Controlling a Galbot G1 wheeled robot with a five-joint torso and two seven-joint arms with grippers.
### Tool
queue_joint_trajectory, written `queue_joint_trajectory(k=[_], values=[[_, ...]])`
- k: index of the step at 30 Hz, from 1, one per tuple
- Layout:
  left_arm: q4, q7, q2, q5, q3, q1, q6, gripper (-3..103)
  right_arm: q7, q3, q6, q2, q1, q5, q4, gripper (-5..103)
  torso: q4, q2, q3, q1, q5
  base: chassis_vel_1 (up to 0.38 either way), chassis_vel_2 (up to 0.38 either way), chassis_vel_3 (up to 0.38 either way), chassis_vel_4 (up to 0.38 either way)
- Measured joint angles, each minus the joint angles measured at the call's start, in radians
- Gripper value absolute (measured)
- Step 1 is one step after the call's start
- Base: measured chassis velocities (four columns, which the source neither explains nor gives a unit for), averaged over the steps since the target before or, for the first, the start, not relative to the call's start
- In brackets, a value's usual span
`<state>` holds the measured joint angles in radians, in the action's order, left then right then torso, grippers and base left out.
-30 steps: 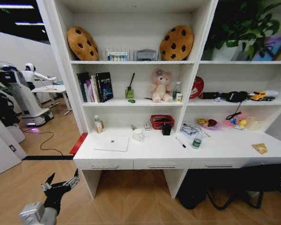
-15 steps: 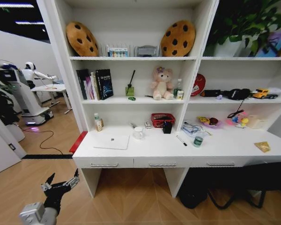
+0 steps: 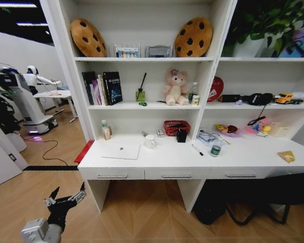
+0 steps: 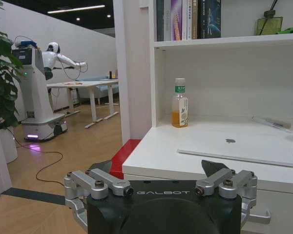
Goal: Organize the objects on the table.
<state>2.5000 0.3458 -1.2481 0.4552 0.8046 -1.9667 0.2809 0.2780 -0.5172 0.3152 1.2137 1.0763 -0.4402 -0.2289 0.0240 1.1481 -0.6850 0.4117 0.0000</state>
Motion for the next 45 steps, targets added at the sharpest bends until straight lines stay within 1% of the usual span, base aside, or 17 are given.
queue_joint_trajectory(k=[1, 5, 13, 18, 24, 26, 28, 38, 39, 45], values=[[0.000, 0.000, 0.000, 0.000, 0.000, 0.000, 0.000, 100, -0.009, 0.000, -0.006, 0.004, 0.000, 0.001, -0.001, 100, -0.0001, -0.008, 0.005, -0.004, -0.0001, 0.000, 0.000, 0.000, 0.000], [0.000, 0.000, 0.000, 0.000, 0.000, 0.000, 0.000, 100, -0.021, -0.005, -0.010, 0.008, 0.009, 0.004, -0.006, 100, 0.0000, -0.021, 0.011, -0.009, -0.0001, 0.000, 0.000, 0.000, 0.000], [0.000, 0.000, 0.000, 0.000, 0.000, 0.000, 0.000, 100, -0.023, -0.010, -0.010, 0.008, 0.023, 0.005, -0.005, 100, 0.0001, -0.039, 0.021, -0.018, -0.0001, 0.000, 0.000, 0.000, 0.000], [0.000, 0.000, 0.000, 0.000, 0.000, 0.000, 0.000, 100, -0.024, -0.012, -0.010, 0.023, 0.032, 0.003, -0.009, 100, 0.0000, -0.071, 0.039, -0.032, 0.0000, 0.000, 0.000, 0.000, 0.000], [0.000, 0.000, 0.000, 0.000, 0.000, 0.000, 0.000, 100, -0.023, -0.012, -0.010, 0.025, 0.030, -0.010, -0.012, 100, 0.0000, -0.093, 0.051, -0.042, 0.0000, 0.000, 0.000, 0.000, 0.000], [0.000, 0.000, 0.000, 0.000, 0.000, 0.000, 0.000, 100, -0.022, -0.011, -0.010, 0.021, 0.029, -0.013, -0.012, 100, 0.0000, -0.118, 0.065, -0.053, -0.0001, 0.000, 0.000, 0.000, 0.000], [0.000, 0.000, 0.000, 0.000, 0.000, 0.000, 0.000, 100, -0.021, -0.011, -0.011, 0.020, 0.029, -0.013, -0.012, 100, 0.0000, -0.122, 0.067, -0.055, -0.0001, 0.000, 0.000, 0.000, 0.000], [0.000, 0.000, 0.000, 0.000, 0.000, 0.000, 0.000, 100, -0.008, -0.010, -0.017, 0.021, 0.034, -0.021, -0.011, 100, 0.0000, -0.177, 0.098, -0.079, 0.0000, 0.000, 0.000, 0.000, 0.000], [0.000, 0.000, 0.000, 0.000, 0.000, 0.000, 0.000, 100, -0.008, -0.010, -0.017, 0.021, 0.034, -0.021, -0.011, 100, 0.0000, -0.177, 0.098, -0.079, 0.0000, 0.000, 0.000, 0.000, 0.000], [0.000, 0.000, 0.000, 0.000, 0.000, 0.000, 0.000, 100, -0.016, -0.014, -0.038, 0.016, 0.034, -0.065, -0.012, 100, 0.0000, -0.206, 0.114, -0.091, 0.0001, 0.000, 0.000, 0.000, 0.000]])
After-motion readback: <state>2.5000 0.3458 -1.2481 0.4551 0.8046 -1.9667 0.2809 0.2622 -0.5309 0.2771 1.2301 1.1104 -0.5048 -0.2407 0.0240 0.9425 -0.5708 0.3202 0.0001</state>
